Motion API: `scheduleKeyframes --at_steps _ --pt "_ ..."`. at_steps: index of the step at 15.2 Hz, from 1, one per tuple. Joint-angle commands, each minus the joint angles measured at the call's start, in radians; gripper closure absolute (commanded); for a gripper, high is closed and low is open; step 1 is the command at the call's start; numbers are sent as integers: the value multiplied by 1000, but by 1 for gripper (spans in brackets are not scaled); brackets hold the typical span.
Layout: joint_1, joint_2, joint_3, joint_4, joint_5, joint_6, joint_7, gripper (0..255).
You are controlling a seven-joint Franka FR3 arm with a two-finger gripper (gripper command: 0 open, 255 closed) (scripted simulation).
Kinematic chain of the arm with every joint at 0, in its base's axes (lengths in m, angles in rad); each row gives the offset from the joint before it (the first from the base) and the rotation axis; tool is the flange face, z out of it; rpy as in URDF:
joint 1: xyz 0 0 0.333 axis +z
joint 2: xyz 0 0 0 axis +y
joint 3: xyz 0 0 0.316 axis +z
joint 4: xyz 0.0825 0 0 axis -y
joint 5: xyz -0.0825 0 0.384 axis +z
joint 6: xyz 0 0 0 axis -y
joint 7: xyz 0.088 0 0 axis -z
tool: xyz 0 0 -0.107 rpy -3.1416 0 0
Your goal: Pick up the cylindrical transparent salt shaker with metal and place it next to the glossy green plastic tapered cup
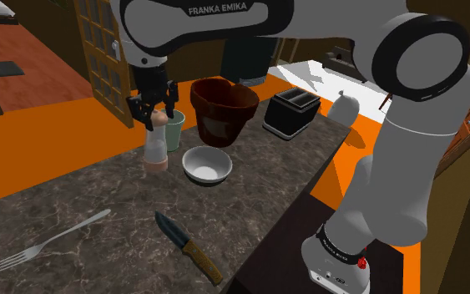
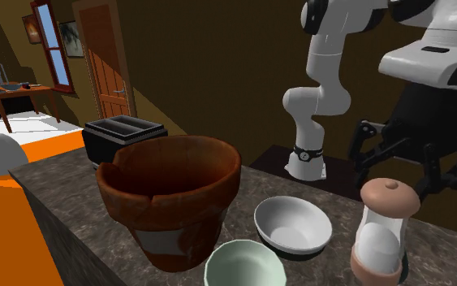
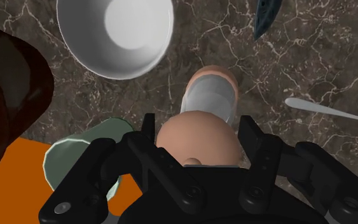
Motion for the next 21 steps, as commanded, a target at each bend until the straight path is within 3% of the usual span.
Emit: scheduleKeyframes --at_steps 1,15,21 --pt "0 3 0 -23 -1 26 4 255" --pt "-1 48 -3 -150 -12 197 24 255" --pt "-1 51 -3 -155 -12 205 25 255"
